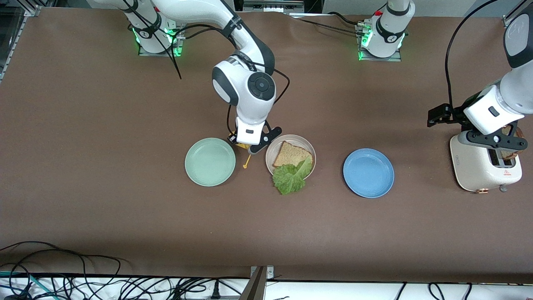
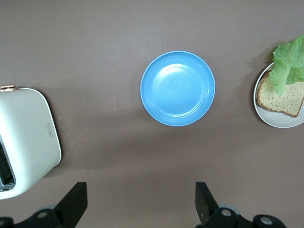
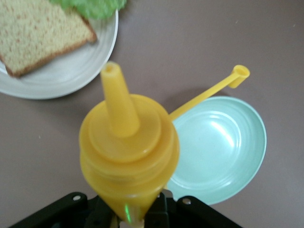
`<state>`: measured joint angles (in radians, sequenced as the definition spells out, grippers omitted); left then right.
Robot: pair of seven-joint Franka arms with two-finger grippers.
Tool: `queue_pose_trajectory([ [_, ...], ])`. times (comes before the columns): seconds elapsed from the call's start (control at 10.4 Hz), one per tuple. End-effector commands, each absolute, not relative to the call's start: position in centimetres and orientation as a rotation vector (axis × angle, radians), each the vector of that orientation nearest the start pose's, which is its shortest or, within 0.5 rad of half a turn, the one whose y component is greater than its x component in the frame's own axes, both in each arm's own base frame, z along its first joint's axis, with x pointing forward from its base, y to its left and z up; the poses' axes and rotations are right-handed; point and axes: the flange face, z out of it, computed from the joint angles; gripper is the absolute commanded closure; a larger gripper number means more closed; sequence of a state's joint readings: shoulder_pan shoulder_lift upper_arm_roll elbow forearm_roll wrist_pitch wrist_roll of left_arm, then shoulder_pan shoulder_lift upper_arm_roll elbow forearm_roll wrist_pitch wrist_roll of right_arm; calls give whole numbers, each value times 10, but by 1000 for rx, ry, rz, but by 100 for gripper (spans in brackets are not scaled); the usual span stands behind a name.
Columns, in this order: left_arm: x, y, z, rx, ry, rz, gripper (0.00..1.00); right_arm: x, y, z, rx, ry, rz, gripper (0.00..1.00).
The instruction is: Make sandwich on beige plate with both arms
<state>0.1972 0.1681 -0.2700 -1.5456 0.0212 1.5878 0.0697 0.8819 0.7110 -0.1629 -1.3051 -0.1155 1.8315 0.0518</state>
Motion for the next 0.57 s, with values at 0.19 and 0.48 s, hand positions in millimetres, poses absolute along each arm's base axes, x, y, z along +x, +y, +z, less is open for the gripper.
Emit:
queue_pose_trajectory([
  [0.19, 595, -29, 550, -3148, 219, 180, 0, 508, 514, 308, -3297, -1403, 322, 100],
  [0.48, 597, -26, 550, -3148, 229, 163, 0, 493, 526, 288, -3381, -1489, 326, 100],
])
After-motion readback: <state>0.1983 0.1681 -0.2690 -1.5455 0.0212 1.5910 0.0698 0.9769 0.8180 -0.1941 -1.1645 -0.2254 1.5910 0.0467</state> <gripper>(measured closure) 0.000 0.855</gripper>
